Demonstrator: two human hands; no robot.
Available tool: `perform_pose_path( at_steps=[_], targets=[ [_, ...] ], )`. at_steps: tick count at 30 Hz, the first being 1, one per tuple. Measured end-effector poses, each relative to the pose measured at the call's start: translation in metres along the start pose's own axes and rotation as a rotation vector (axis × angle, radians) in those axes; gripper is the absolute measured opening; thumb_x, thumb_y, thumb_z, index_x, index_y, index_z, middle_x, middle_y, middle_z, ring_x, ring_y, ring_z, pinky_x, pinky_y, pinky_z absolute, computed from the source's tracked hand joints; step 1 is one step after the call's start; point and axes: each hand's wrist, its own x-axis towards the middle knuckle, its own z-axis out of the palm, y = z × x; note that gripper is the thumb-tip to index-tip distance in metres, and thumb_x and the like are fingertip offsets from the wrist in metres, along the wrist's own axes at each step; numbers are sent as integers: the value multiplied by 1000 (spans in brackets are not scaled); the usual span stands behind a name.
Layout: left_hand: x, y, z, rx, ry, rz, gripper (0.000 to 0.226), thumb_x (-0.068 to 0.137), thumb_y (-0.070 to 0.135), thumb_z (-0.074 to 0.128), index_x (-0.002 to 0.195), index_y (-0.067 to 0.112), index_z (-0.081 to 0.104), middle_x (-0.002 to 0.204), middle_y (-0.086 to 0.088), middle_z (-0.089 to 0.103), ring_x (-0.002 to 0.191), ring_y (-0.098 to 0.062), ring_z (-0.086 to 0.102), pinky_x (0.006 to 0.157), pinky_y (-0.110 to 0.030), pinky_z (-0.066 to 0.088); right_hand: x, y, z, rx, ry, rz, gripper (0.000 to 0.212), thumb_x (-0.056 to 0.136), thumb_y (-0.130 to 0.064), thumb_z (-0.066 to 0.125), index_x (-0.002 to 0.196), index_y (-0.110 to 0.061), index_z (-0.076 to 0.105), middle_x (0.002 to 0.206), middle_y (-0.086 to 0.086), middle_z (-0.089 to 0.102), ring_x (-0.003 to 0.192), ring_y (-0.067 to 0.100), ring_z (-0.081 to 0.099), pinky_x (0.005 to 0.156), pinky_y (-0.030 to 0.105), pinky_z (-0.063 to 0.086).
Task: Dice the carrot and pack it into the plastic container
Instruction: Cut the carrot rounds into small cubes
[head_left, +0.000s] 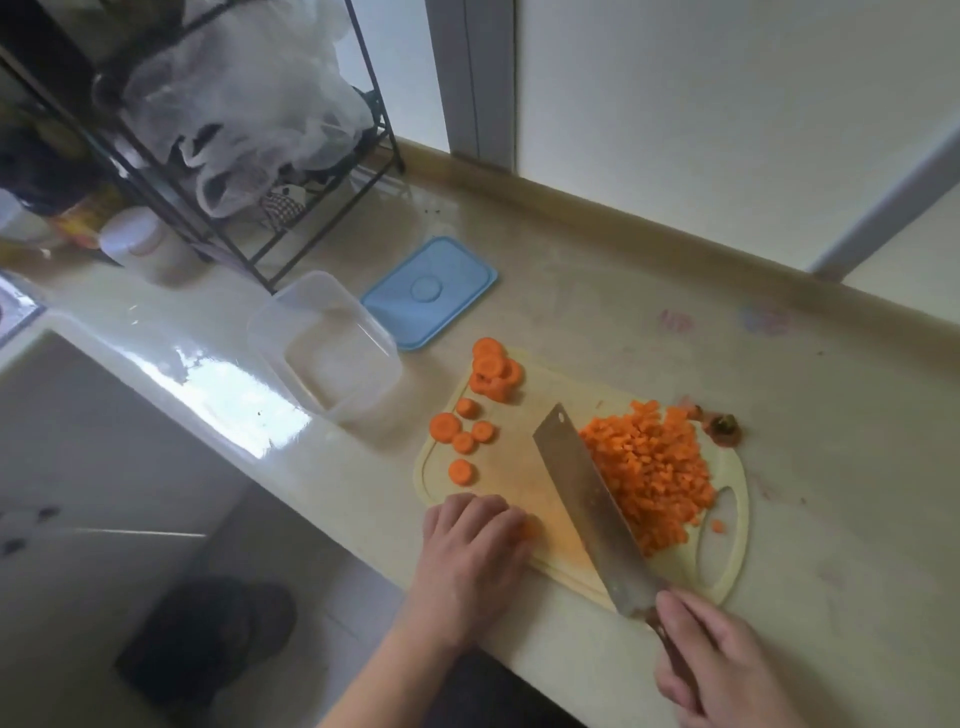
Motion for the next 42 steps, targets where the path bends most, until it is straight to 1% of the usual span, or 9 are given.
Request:
perform_pose_path(
  at_steps=[5,9,13,17,26,30,35,38,42],
  targets=[
    [5,8,11,-75,35,-11,14,102,36,60,107,24,66,112,8,60,98,-21,57,84,-37,45,4,19,16,-233,-8,-182,43,59,-85,56,98,-67,60,47,-9,59,46,0,53,54,16,44],
    [7,12,12,-74,27,61,16,102,20,63,105,8,75,106,-9,64,90,-27,60,78,-39,52,5,21,18,-304,13,-266,36,63,-68,48,96,-66,63,55,-34,56,55,-16,49,59,-1,35],
    [12,15,8,-51,-17,119,11,90,2,73,101,2,75,100,-11,65,83,-29,59,75,-36,52,4,16,14,-330,34,-276,36,59,-71,44,92,-72,60,63,-37,60,62,-19,53,64,-1,40],
    [12,15,9,-75,-20,97,9,88,1,75,97,1,75,99,-11,68,85,-28,61,77,-37,54,2,13,13,-316,12,-279,36,58,-72,45,93,-74,56,96,-41,64,95,-20,57,80,4,45],
    [9,14,10,-127,-13,51,11,97,7,67,99,-1,75,101,-12,69,87,-30,64,78,-38,54,7,30,4,-340,-20,-376,53,71,-86,44,112,-59,62,127,-32,57,130,-13,39,99,-3,27],
    [10,13,8,-156,-33,65,17,101,7,60,103,1,75,106,-11,68,93,-29,63,81,-34,54,9,35,0,-470,-4,-458,47,80,-78,44,118,-56,59,140,-21,51,143,5,28,112,13,21],
    [8,9,9,-154,-70,76,18,93,-1,68,109,2,75,112,-10,69,98,-28,64,82,-37,54,8,22,-2,-524,-22,-408,40,81,-72,44,115,-58,61,127,-31,57,131,-12,38,102,-1,25],
    [9,9,6,-135,-73,86,15,99,6,64,107,1,76,110,-12,69,97,-29,65,82,-37,54,10,9,6,-433,-71,-304,35,71,-67,44,103,-68,59,80,-43,61,87,-21,57,73,-2,39],
    [10,13,1,-107,-73,78,14,96,2,62,101,0,75,101,-13,67,92,-28,64,82,-33,53,9,-6,10,-318,-125,-194,21,81,-62,55,100,-69,59,48,-23,53,52,-7,53,54,3,35]
  ],
)
